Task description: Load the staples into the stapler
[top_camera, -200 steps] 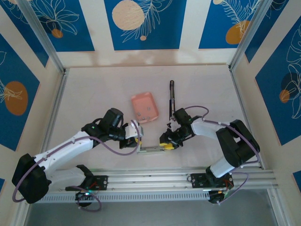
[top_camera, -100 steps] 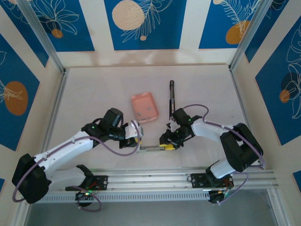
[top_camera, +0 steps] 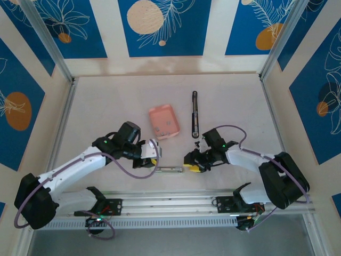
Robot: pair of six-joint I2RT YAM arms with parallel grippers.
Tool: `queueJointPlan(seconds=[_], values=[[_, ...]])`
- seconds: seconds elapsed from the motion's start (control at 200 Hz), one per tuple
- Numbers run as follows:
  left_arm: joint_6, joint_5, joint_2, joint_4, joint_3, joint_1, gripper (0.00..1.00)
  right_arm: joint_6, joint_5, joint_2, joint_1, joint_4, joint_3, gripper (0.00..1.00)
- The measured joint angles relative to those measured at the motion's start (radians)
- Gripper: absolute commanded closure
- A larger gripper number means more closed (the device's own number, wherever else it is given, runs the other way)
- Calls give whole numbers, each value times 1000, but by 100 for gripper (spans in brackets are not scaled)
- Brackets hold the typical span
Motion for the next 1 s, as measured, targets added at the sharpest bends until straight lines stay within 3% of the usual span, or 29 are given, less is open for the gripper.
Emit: queueJointPlan(seconds=[0.17, 0.49, 1.0], values=[[19, -11, 47, -32, 43, -12, 80, 16, -36, -23, -44, 47, -37, 53], [35, -39, 103, -70, 99, -44, 80, 11, -102, 12, -31, 94, -36, 54], [28, -109, 188, -127, 186, -107, 80, 8, -173, 184, 35, 172, -16, 79]])
